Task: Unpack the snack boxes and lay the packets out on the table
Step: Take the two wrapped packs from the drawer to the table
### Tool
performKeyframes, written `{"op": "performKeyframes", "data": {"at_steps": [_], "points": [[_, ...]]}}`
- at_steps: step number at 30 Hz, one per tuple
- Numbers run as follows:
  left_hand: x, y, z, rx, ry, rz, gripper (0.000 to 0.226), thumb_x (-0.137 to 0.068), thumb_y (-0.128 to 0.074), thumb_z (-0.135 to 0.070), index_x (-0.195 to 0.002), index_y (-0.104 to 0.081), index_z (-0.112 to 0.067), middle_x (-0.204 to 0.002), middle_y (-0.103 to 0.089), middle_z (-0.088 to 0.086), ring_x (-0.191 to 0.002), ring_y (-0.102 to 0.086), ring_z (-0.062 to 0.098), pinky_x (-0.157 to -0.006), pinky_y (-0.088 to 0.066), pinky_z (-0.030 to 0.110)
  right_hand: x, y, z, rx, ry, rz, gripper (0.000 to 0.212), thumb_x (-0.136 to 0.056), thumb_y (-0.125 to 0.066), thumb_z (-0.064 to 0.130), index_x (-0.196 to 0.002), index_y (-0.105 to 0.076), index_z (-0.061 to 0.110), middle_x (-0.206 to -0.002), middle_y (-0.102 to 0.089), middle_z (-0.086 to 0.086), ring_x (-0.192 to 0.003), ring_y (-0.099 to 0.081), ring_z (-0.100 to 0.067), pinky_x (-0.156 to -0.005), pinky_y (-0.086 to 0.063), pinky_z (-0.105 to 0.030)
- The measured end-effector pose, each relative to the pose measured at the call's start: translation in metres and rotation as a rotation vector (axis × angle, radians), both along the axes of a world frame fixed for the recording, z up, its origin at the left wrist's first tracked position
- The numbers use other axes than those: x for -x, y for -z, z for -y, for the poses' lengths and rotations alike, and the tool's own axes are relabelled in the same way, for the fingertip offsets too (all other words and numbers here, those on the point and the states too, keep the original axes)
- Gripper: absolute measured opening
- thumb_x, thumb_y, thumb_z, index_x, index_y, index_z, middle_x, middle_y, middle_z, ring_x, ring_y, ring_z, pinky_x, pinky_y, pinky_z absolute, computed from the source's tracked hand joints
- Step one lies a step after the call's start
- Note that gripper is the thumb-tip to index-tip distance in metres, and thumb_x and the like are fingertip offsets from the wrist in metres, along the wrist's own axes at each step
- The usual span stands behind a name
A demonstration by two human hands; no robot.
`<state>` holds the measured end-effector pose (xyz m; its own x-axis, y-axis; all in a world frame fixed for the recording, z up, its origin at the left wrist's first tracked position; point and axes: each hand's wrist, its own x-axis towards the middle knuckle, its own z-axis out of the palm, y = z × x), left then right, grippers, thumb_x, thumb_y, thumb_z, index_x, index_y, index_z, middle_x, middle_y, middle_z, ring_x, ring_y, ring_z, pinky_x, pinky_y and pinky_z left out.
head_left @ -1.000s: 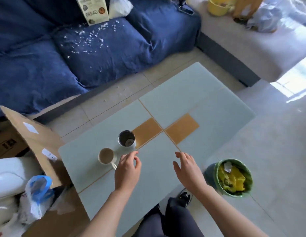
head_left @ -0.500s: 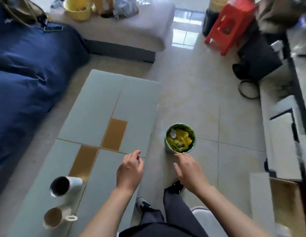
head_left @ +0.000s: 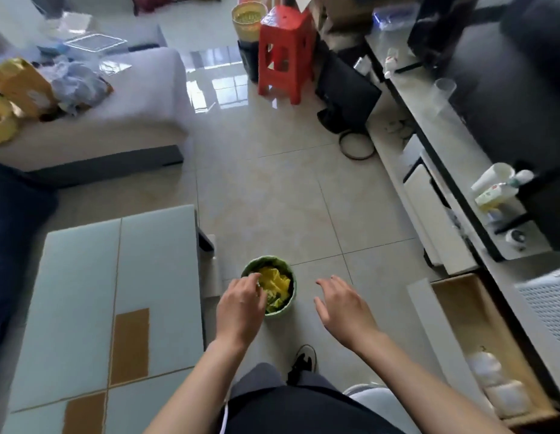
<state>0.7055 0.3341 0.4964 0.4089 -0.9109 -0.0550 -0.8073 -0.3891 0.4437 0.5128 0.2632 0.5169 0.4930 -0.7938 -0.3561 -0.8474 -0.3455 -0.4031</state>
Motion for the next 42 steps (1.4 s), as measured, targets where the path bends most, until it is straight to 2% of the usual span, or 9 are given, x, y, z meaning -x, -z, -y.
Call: {"op": "performKeyframes", "data": {"at_steps": [4, 11, 16, 20, 24, 34, 42], "points": [[0.031, -0.002, 0.057, -0.015, 0.140, 0.036, 0.020, -0.083, -0.068, -0.018, -0.103, -0.068, -0.014, -0.088, -0.072, 0.006, -0.084, -0.066, 0.027, -0.064, -0.054, 0.037, 0.041, 0.002, 0.033, 0.035, 0.137, 0.004, 0.041, -0.098, -0.047, 0.030, -0.136, -0.050, 0.012, -0.133, -0.057, -0.006, -0.129, -0.047, -0.024, -0.108, -0.034, -0.032], [0.093, -0.001, 0.155, -0.047, 0.425, 0.071, 0.027, -0.082, -0.067, -0.012, -0.109, -0.070, -0.012, -0.093, -0.074, 0.005, -0.089, -0.066, 0.027, -0.065, -0.055, 0.037, 0.108, 0.010, 0.069, 0.067, 0.424, 0.025, 0.032, -0.091, -0.058, 0.022, -0.118, -0.063, 0.006, -0.111, -0.067, -0.013, -0.113, -0.059, -0.033, -0.099, -0.045, -0.038], [0.147, 0.003, 0.226, -0.049, 0.639, 0.085, 0.029, -0.089, -0.058, -0.016, -0.117, -0.066, -0.015, -0.105, -0.073, 0.002, -0.102, -0.062, 0.023, -0.074, -0.052, 0.035, 0.157, 0.011, 0.092, 0.058, 0.637, -0.004, 0.034, -0.092, -0.058, 0.020, -0.122, -0.062, 0.004, -0.114, -0.067, -0.016, -0.116, -0.058, -0.035, -0.101, -0.044, -0.039], [0.193, 0.006, 0.278, -0.058, 0.822, 0.094, 0.029, -0.088, -0.060, -0.015, -0.117, -0.066, -0.014, -0.107, -0.072, 0.001, -0.102, -0.063, 0.023, -0.071, -0.053, 0.034, 0.194, 0.009, 0.114, 0.021, 0.795, -0.020, 0.038, -0.095, -0.053, 0.021, -0.129, -0.057, 0.004, -0.124, -0.062, -0.016, -0.125, -0.051, -0.033, -0.106, -0.038, -0.036], [0.242, 0.011, 0.319, -0.071, 0.968, 0.116, 0.030, -0.088, -0.061, -0.016, -0.117, -0.065, -0.015, -0.110, -0.070, 0.001, -0.102, -0.063, 0.025, -0.071, -0.054, 0.037, 0.232, 0.010, 0.128, 0.017, 0.939, -0.018, 0.037, -0.096, -0.054, 0.023, -0.126, -0.057, 0.002, -0.125, -0.062, -0.015, -0.124, -0.051, -0.031, -0.106, -0.038, -0.036], [0.373, 0.028, 0.355, -0.094, 1.333, 0.141, 0.027, -0.080, -0.067, -0.010, -0.107, -0.068, -0.014, -0.097, -0.071, 0.002, -0.090, -0.065, 0.028, -0.067, -0.052, 0.038, 0.323, 0.026, 0.102, -0.071, 1.336, -0.003, 0.044, -0.100, -0.048, 0.026, -0.141, -0.045, 0.010, -0.139, -0.052, -0.006, -0.133, -0.044, -0.020, -0.108, -0.034, -0.028], [0.484, 0.039, 0.339, -0.102, 1.458, 0.190, 0.021, -0.079, -0.067, -0.011, -0.100, -0.068, -0.013, -0.091, -0.070, 0.002, -0.087, -0.064, 0.027, -0.064, -0.051, 0.037, 0.408, 0.048, 0.072, -0.092, 1.409, -0.042, 0.042, -0.100, -0.044, 0.029, -0.139, -0.046, 0.014, -0.136, -0.055, -0.003, -0.130, -0.047, -0.018, -0.107, -0.038, -0.030]]}}
